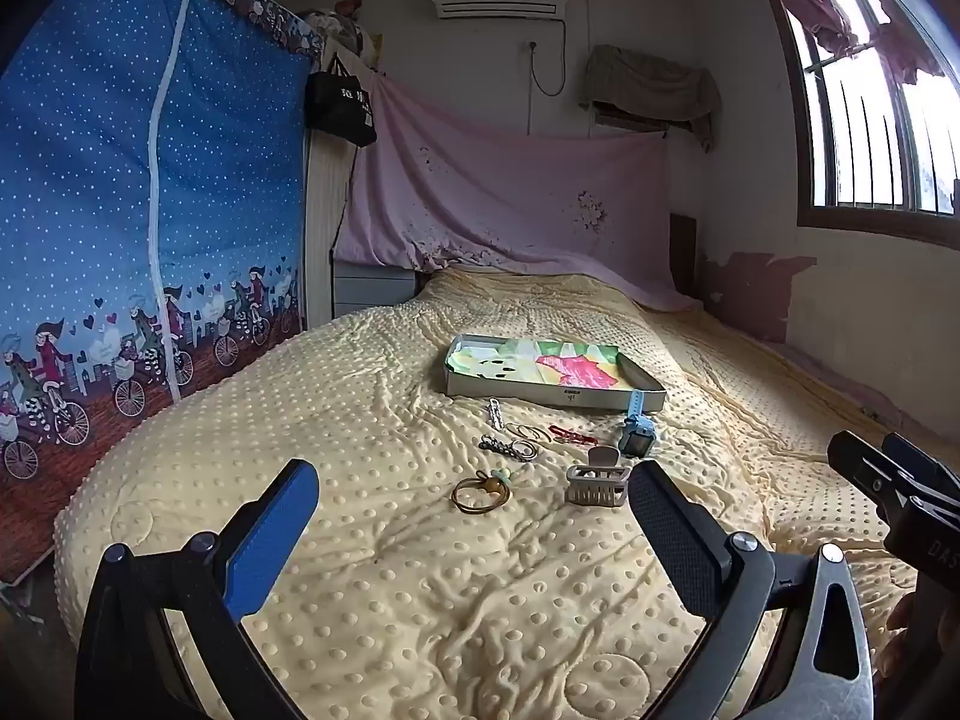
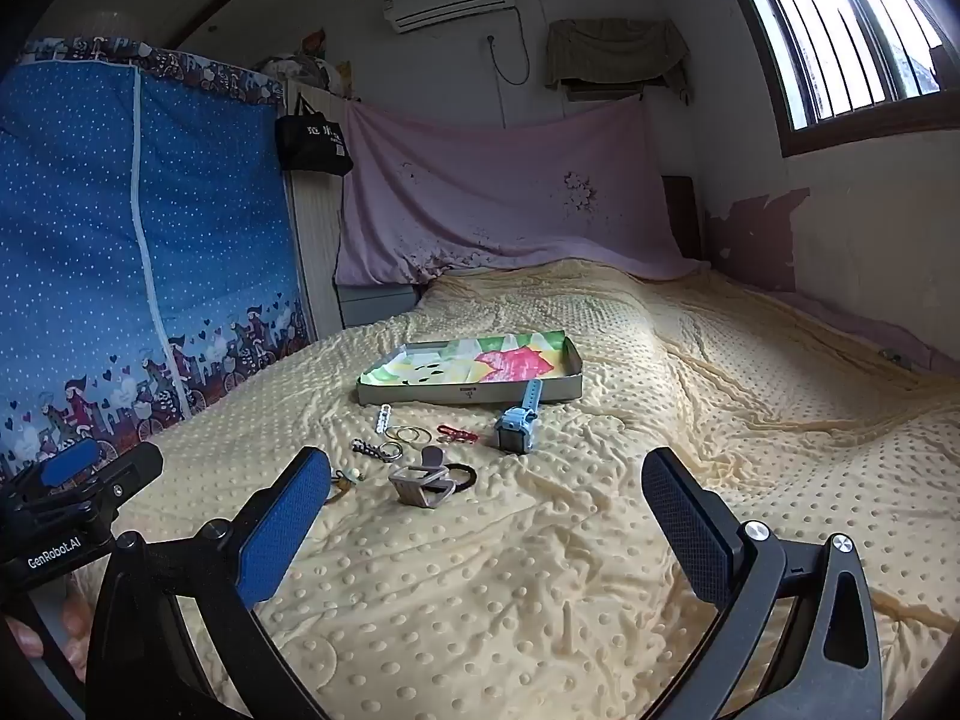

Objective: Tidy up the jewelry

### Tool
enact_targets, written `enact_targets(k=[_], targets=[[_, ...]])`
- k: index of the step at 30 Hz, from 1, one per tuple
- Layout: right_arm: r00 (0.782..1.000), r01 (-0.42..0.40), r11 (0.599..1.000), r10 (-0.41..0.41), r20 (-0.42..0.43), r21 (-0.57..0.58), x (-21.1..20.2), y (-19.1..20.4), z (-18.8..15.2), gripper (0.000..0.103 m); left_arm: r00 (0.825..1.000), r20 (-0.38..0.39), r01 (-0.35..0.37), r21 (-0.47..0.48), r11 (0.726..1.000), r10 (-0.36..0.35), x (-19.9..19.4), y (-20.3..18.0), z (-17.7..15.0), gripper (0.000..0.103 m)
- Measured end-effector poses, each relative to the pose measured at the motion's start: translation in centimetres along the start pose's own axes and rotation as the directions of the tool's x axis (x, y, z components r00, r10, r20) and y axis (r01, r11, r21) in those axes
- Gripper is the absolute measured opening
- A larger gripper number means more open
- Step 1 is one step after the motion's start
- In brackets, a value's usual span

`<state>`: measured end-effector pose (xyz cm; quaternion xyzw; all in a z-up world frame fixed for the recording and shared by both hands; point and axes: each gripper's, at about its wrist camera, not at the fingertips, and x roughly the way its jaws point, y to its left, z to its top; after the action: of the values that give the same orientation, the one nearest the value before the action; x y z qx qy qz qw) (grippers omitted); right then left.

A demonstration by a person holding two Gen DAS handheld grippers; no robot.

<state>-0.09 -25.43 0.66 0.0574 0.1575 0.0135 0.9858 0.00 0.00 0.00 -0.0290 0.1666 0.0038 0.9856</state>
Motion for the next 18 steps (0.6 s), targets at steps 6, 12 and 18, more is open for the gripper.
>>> enact_targets(k=[6, 12, 18], targets=[[1.0, -0.004, 1.0, 0.004, -0.002, 0.004, -0.06, -0.06, -0.07, 0.102, 1.0, -0.006, 0.003, -0.008, 1.0, -0.003, -0.1, 0.23, -0.11, 0.103], [1.0, 0.0, 1.0, 0.0, -0.002, 0.0, 0.08, -0.01, 0.04, 0.102, 1.0, -0.012, 0.002, -0.017, 1.0, -0.002, 0.29, 0.38, -0.16, 0.103], [1.0, -0.001, 1.0, 0.001, -0.002, 0.001, 0.01, -0.03, 0.08, 0.102, 1.0, -0.013, 0.003, -0.014, 1.0, -0.003, 0.39, 0.25, -0.3, 0.103]])
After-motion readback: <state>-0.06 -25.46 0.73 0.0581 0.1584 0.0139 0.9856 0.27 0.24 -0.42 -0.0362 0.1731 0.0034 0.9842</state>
